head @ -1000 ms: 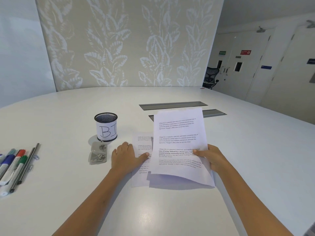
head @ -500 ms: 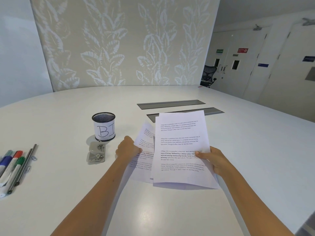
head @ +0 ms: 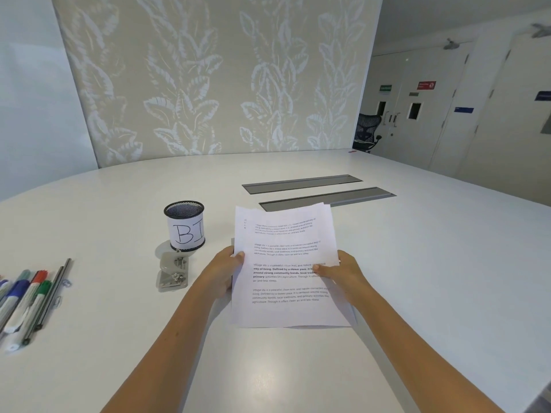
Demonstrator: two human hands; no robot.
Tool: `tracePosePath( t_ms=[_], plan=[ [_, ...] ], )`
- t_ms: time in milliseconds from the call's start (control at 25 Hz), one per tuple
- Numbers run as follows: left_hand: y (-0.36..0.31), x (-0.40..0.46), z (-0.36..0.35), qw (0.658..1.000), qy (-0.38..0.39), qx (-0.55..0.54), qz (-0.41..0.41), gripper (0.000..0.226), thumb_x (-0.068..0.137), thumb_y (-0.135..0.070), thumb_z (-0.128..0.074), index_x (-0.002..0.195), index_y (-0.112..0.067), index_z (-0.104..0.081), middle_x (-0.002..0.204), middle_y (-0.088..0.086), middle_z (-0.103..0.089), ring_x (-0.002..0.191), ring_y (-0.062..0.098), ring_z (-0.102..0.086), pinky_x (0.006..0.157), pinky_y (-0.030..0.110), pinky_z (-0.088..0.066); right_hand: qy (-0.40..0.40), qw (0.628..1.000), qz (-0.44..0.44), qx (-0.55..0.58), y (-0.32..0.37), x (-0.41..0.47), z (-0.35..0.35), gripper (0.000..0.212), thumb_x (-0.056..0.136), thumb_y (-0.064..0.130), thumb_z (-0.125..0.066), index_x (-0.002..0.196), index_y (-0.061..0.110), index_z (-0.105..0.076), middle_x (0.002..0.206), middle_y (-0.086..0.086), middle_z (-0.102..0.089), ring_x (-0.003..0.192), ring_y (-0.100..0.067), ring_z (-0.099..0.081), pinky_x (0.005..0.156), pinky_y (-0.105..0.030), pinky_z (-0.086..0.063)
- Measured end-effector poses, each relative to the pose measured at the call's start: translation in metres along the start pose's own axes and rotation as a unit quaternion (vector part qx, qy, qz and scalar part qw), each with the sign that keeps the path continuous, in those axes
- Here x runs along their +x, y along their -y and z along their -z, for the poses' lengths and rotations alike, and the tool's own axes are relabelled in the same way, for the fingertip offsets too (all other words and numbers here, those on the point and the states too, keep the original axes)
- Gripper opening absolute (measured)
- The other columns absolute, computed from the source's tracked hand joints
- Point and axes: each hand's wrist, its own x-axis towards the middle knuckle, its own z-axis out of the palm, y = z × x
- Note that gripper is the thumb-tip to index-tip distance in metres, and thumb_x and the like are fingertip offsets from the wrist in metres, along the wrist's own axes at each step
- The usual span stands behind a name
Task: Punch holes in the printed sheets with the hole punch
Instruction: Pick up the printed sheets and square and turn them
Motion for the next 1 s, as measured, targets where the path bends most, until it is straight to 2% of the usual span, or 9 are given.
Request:
tracePosePath(
  t_ms=[120, 240, 320, 480, 600, 680, 760, 880, 1000],
  plan=[
    [0.002, -0.001, 0.001, 1.0, 0.009, 0.01, -0.023, 0.031, 0.092, -0.011, -0.059, 0.122, -0.001, -0.055, 0.118, 0.018, -0.067, 0.106, 0.035, -0.065, 0.096, 0.051, -0.05, 0.003, 0.999, 0.018, -0.026, 0.0, -0.001, -0.004, 0.039, 0.073, 0.003, -0.079, 0.108, 0.002, -0.062, 0.106, -0.016, -0.071, 0.099, -0.033, -0.068, 0.092, -0.046, -0.053],
    [0.006, -0.003, -0.003, 0.998, -0.02, 0.027, -0.062, 0.035, 0.085, 0.002, -0.065, 0.119, -0.004, -0.059, 0.116, 0.018, -0.068, 0.104, 0.035, -0.066, 0.095, 0.05, -0.051, -0.012, 0.997, 0.04, -0.057, 0.002, -0.006, -0.007, 0.035, 0.073, 0.007, -0.079, 0.105, 0.008, -0.064, 0.106, -0.013, -0.071, 0.099, -0.031, -0.068, 0.086, -0.041, -0.055],
    [0.005, -0.007, -0.003, 0.994, -0.006, 0.001, -0.109, 0.029, 0.084, 0.002, -0.065, 0.112, -0.007, -0.063, 0.116, 0.017, -0.069, 0.103, 0.033, -0.067, 0.092, 0.046, -0.053, -0.02, 0.996, 0.064, -0.062, 0.006, -0.008, -0.006, 0.04, 0.074, 0.013, -0.08, 0.11, 0.017, -0.063, 0.116, -0.012, -0.066, 0.102, -0.028, -0.066, 0.086, -0.039, -0.055],
    [-0.017, -0.015, 0.008, 0.979, 0.106, -0.07, -0.16, 0.037, 0.083, -0.003, -0.065, 0.12, -0.002, -0.062, 0.118, 0.016, -0.069, 0.107, 0.032, -0.067, 0.085, 0.041, -0.058, 0.133, 0.978, 0.099, 0.128, 0.019, -0.007, 0.009, 0.063, 0.079, 0.009, -0.076, 0.131, 0.027, -0.047, 0.131, -0.005, -0.062, 0.114, -0.026, -0.063, 0.092, -0.045, -0.053],
    [-0.046, -0.023, 0.014, 0.969, 0.17, -0.018, -0.178, 0.04, 0.076, -0.011, -0.069, 0.117, -0.007, -0.066, 0.115, 0.011, -0.072, 0.102, 0.028, -0.069, 0.084, 0.039, -0.058, 0.2, 0.966, 0.093, 0.137, 0.033, -0.011, 0.014, 0.051, 0.079, 0.013, -0.075, 0.126, 0.025, -0.058, 0.128, -0.007, -0.065, 0.115, -0.026, -0.063, 0.088, -0.042, -0.056],
    [-0.061, -0.028, 0.014, 0.963, 0.168, 0.032, -0.208, 0.034, 0.076, -0.013, -0.071, 0.11, -0.011, -0.071, 0.109, 0.01, -0.074, 0.097, 0.026, -0.071, 0.082, 0.038, -0.059, 0.175, 0.971, 0.096, 0.133, 0.044, -0.013, 0.012, 0.043, 0.078, 0.013, -0.076, 0.12, 0.018, -0.065, 0.124, -0.008, -0.067, 0.111, -0.027, -0.065, 0.085, -0.041, -0.057],
    [-0.071, -0.031, 0.01, 0.961, 0.129, 0.046, -0.242, 0.023, 0.081, -0.01, -0.069, 0.104, -0.014, -0.073, 0.102, 0.007, -0.076, 0.09, 0.024, -0.072, 0.08, 0.038, -0.059, 0.099, 0.978, 0.127, 0.137, 0.062, -0.017, 0.006, 0.029, 0.08, 0.009, -0.074, 0.108, 0.015, -0.071, 0.113, -0.008, -0.073, 0.102, -0.026, -0.07, 0.077, -0.037, -0.059],
    [-0.077, -0.033, 0.001, 0.952, 0.076, 0.028, -0.295, 0.019, 0.087, -0.006, -0.064, 0.095, -0.02, -0.073, 0.091, -0.003, -0.078, 0.082, 0.016, -0.073, 0.073, 0.031, -0.058, -0.006, 0.977, 0.195, 0.087, 0.091, -0.026, -0.006, 0.013, 0.081, 0.011, -0.072, 0.088, 0.022, -0.073, 0.087, 0.006, -0.078, 0.081, -0.015, -0.074, 0.067, -0.028, -0.06],
    [-0.08, -0.039, -0.007, 0.942, 0.055, 0.002, -0.331, 0.017, 0.088, -0.012, -0.064, 0.093, -0.024, -0.075, 0.092, -0.004, -0.078, 0.082, 0.015, -0.073, 0.072, 0.03, -0.058, -0.055, 0.968, 0.238, 0.059, 0.107, -0.034, -0.017, 0.01, 0.083, 0.017, -0.071, 0.078, 0.026, -0.07, 0.073, 0.013, -0.076, 0.069, -0.006, -0.072, 0.059, -0.021, -0.057]
  ],
)
